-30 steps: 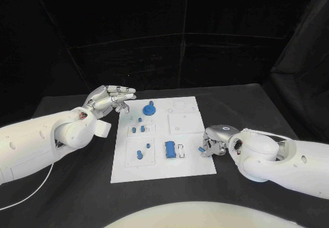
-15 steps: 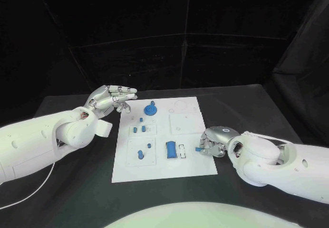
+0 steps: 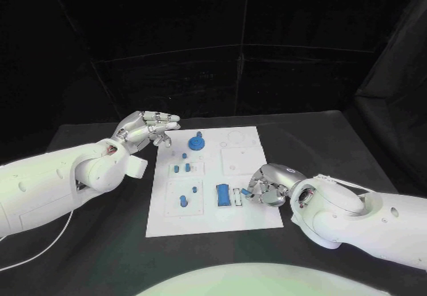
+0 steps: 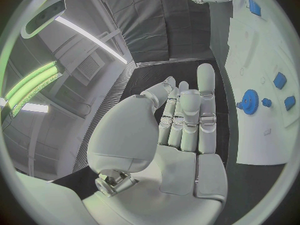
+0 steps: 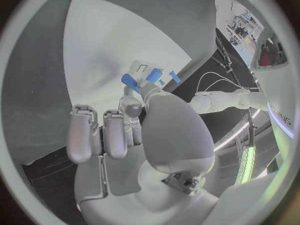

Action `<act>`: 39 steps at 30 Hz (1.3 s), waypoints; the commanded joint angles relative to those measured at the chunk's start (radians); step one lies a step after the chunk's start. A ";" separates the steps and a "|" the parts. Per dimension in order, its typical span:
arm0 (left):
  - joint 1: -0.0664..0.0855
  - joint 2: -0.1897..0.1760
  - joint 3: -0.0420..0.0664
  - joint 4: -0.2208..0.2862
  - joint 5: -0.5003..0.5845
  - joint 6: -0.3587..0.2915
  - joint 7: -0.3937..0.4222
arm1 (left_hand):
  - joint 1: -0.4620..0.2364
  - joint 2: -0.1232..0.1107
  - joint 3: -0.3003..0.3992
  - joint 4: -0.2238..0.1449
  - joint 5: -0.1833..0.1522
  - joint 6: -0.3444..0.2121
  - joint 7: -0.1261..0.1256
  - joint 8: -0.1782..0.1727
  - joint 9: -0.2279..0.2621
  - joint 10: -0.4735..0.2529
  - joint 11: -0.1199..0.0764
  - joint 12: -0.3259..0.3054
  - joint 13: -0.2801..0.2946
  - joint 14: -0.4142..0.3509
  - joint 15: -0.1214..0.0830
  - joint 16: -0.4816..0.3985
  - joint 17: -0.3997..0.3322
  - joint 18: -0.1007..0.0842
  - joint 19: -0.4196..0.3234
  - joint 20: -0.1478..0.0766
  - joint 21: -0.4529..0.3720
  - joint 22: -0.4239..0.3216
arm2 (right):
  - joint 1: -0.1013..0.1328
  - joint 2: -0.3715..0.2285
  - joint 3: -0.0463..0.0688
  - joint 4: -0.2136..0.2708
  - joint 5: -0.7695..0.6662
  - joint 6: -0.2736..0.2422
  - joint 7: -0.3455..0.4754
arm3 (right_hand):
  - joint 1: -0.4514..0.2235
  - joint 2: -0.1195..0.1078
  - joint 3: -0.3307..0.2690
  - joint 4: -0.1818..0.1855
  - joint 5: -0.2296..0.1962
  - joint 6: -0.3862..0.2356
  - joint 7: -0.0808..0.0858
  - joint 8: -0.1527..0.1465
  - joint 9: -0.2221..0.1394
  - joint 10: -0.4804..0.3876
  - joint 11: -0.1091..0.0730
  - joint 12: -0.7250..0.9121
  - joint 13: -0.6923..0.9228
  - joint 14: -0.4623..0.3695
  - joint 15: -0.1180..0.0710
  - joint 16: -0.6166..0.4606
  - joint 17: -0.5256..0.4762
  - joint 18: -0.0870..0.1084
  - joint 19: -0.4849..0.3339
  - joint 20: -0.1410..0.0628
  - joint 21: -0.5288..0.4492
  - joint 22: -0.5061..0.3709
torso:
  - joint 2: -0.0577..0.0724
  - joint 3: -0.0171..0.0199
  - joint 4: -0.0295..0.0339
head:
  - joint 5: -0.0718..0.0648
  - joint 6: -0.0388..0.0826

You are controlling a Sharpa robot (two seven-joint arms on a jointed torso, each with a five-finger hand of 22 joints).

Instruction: Assemble the parts on the task board

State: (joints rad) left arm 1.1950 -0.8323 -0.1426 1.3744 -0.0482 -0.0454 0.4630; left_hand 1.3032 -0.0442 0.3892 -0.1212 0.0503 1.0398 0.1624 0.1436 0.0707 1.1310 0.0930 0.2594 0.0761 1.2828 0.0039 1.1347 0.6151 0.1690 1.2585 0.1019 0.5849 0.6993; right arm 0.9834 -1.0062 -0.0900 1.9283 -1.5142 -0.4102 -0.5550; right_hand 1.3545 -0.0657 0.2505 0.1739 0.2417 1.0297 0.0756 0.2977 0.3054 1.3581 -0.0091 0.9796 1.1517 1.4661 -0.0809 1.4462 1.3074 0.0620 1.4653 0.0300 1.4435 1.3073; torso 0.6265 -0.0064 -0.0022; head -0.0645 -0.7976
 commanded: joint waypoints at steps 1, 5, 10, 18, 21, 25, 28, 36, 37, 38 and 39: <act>0.001 0.000 0.001 0.002 0.004 0.011 0.003 | -0.002 0.001 -0.006 0.000 0.003 -0.003 0.006 0.002 -0.001 -0.009 -0.001 0.006 0.001 -0.006 0.003 0.003 -0.001 0.013 0.002 0.002 -0.005 -0.001 | 0.001 0.011 0.000 -0.005 0.050 -0.068 0.023 | -0.014 -0.004 0.007 0.004 0.009 0.011 -0.003 -0.004 0.002 0.009 0.001 0.007 0.002 0.061 0.005 0.000 0.023 -0.015 0.019 0.003 -0.001 0.056 | 0.001 -0.0005 -0.0004 | 0.003 -0.002; 0.001 0.000 0.001 0.003 0.004 0.011 0.003 | -0.002 0.001 -0.006 0.000 0.003 -0.003 0.006 0.002 -0.001 -0.009 -0.001 0.006 0.001 -0.006 0.003 0.003 -0.001 0.013 0.002 0.002 -0.005 -0.001 | 0.001 0.028 0.000 -0.020 0.069 -0.063 0.008 | -0.033 -0.016 0.010 0.011 0.031 0.018 -0.005 -0.003 0.004 0.012 0.000 0.010 0.004 0.061 0.004 0.000 0.023 -0.015 0.020 0.003 -0.001 0.057 | 0.001 -0.0011 -0.0005 | 0.005 -0.003; 0.001 0.000 0.001 0.004 0.004 0.012 0.002 | -0.002 0.001 -0.006 0.000 0.003 -0.003 0.006 0.002 -0.001 -0.009 -0.001 0.006 0.001 -0.006 0.003 0.003 -0.001 0.013 0.002 0.002 -0.005 -0.001 | 0.001 0.050 0.000 -0.041 0.084 -0.020 -0.029 | -0.081 -0.034 -0.011 0.036 0.078 0.026 -0.005 -0.001 0.007 0.014 0.000 0.008 0.003 0.061 0.005 -0.001 0.022 -0.015 0.020 0.003 -0.001 0.057 | 0.001 -0.0010 0.0008 | 0.006 -0.004; 0.001 0.000 0.001 0.005 0.004 0.013 0.002 | -0.002 0.001 -0.006 0.000 0.003 -0.003 0.006 0.002 -0.001 -0.009 -0.001 0.006 0.001 -0.006 0.003 0.003 -0.001 0.013 0.002 0.002 -0.005 -0.001 | 0.001 0.085 0.000 -0.071 0.093 0.010 -0.059 | -0.119 -0.031 -0.050 0.059 0.156 0.045 -0.013 0.008 0.015 0.023 -0.006 0.018 0.009 0.061 0.000 -0.001 0.023 -0.016 0.021 -0.001 -0.001 0.058 | 0.001 0.0003 -0.0005 | 0.009 -0.005; 0.001 0.000 0.001 0.005 0.004 0.014 0.001 | -0.002 0.001 -0.006 0.000 0.003 -0.003 0.006 0.002 -0.001 -0.009 -0.001 0.006 0.001 -0.006 0.003 0.003 -0.001 0.013 0.002 0.002 -0.005 -0.001 | 0.001 0.094 0.000 -0.078 0.094 0.014 -0.068 | -0.123 -0.026 -0.057 0.063 0.164 0.051 -0.016 0.011 0.017 0.026 -0.008 0.021 0.011 0.062 -0.002 0.000 0.026 -0.016 0.022 -0.002 0.001 0.061 | 0.001 0.0004 -0.0002 | 0.010 -0.006; 0.001 0.001 0.001 0.004 0.004 0.014 0.001 | -0.002 0.001 -0.006 0.000 0.003 -0.003 0.006 0.002 -0.001 -0.009 -0.001 0.006 0.001 -0.006 0.003 0.003 -0.001 0.013 0.002 0.002 -0.005 -0.001 | 0.001 0.105 0.000 -0.085 0.094 0.020 -0.074 | -0.125 -0.022 -0.063 0.066 0.170 0.056 -0.018 0.014 0.020 0.029 -0.010 0.025 0.014 0.062 -0.003 0.000 0.027 -0.016 0.023 -0.003 0.001 0.062 | 0.001 0.0001 -0.0014 | 0.011 -0.007; 0.001 0.002 0.001 0.004 0.004 0.015 0.000 | -0.002 0.002 -0.007 -0.001 0.003 -0.004 0.006 0.002 -0.001 -0.012 -0.001 0.007 0.001 -0.007 0.003 0.003 -0.002 0.013 0.002 0.003 -0.006 -0.002 | 0.001 0.111 0.000 -0.088 0.094 0.024 -0.078 | -0.126 -0.021 -0.064 0.066 0.172 0.058 -0.019 0.015 0.020 0.031 -0.011 0.028 0.016 0.062 -0.004 0.001 0.028 -0.016 0.023 -0.003 0.001 0.062 | 0.001 0.0004 -0.0016 | 0.011 -0.009; 0.001 0.003 0.001 0.003 0.004 0.017 -0.001 | -0.002 0.002 -0.007 -0.001 0.003 -0.004 0.006 0.002 -0.001 -0.012 -0.001 0.007 0.001 -0.007 0.003 0.003 -0.002 0.013 0.002 0.003 -0.006 -0.002 | 0.001 0.124 0.000 -0.099 0.094 0.046 -0.086 | -0.125 -0.020 -0.066 0.067 0.175 0.060 -0.020 0.016 0.021 0.032 -0.012 0.031 0.018 0.062 -0.004 0.002 0.029 -0.016 0.023 -0.004 0.001 0.062 | 0.000 0.0001 -0.0008 | 0.010 -0.010; 0.001 0.003 0.001 0.003 0.004 0.017 -0.001 | -0.002 0.002 -0.007 -0.001 0.003 -0.004 0.006 0.002 -0.001 -0.012 -0.001 0.007 0.001 -0.007 0.003 0.003 -0.002 0.013 0.002 0.003 -0.006 -0.002 | 0.001 0.126 0.000 -0.100 0.094 0.048 -0.087 | -0.125 -0.020 -0.066 0.067 0.175 0.060 -0.020 0.016 0.021 0.032 -0.012 0.031 0.018 0.062 -0.004 0.002 0.029 -0.016 0.023 -0.004 0.001 0.062 | 0.000 0.0001 -0.0008 | 0.011 -0.010; 0.001 0.003 0.001 0.003 0.004 0.017 -0.001 | -0.002 0.002 -0.007 -0.001 0.003 -0.004 0.006 0.002 -0.001 -0.012 -0.001 0.007 0.001 -0.007 0.003 0.003 -0.002 0.013 0.002 0.003 -0.006 -0.002 | 0.001 0.127 0.000 -0.101 0.094 0.050 -0.087 | -0.125 -0.020 -0.067 0.067 0.175 0.061 -0.021 0.017 0.022 0.033 -0.012 0.031 0.019 0.062 -0.005 0.002 0.029 -0.016 0.024 -0.004 0.002 0.063 | 0.000 0.0003 -0.0007 | 0.011 -0.010; 0.001 0.003 0.001 0.003 0.004 0.018 -0.001 | -0.002 0.002 -0.007 -0.001 0.003 -0.004 0.006 0.002 -0.001 -0.012 -0.001 0.007 0.001 -0.007 0.003 0.003 -0.002 0.013 0.002 0.003 -0.006 -0.002 | 0.001 0.129 0.000 -0.102 0.094 0.051 -0.088 | -0.126 -0.020 -0.069 0.067 0.175 0.061 -0.021 0.017 0.022 0.033 -0.012 0.031 0.018 0.062 -0.005 0.001 0.029 -0.016 0.024 -0.004 0.002 0.063 | 0.000 0.0003 -0.0009 | 0.012 -0.010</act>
State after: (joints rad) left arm 1.1949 -0.8301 -0.1426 1.3758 -0.0482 -0.0412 0.4598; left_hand 1.3032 -0.0442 0.3892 -0.1212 0.0503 1.0398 0.1624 0.1436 0.0707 1.1236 0.0929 0.2594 0.0761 1.2828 0.0040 1.1347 0.6139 0.1690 1.2585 0.1019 0.5849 0.6980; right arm 0.9837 -0.8800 -0.0894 1.8261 -1.4219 -0.3832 -0.6338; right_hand 1.2352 -0.0879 0.1855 0.2413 0.4129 1.0811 0.0556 0.3106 0.3290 1.3847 -0.0215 1.0053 1.1693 1.4649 -0.0823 1.4462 1.3078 0.0620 1.4653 0.0301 1.4435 1.3079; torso 0.6267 -0.0060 -0.0035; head -0.0543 -0.8077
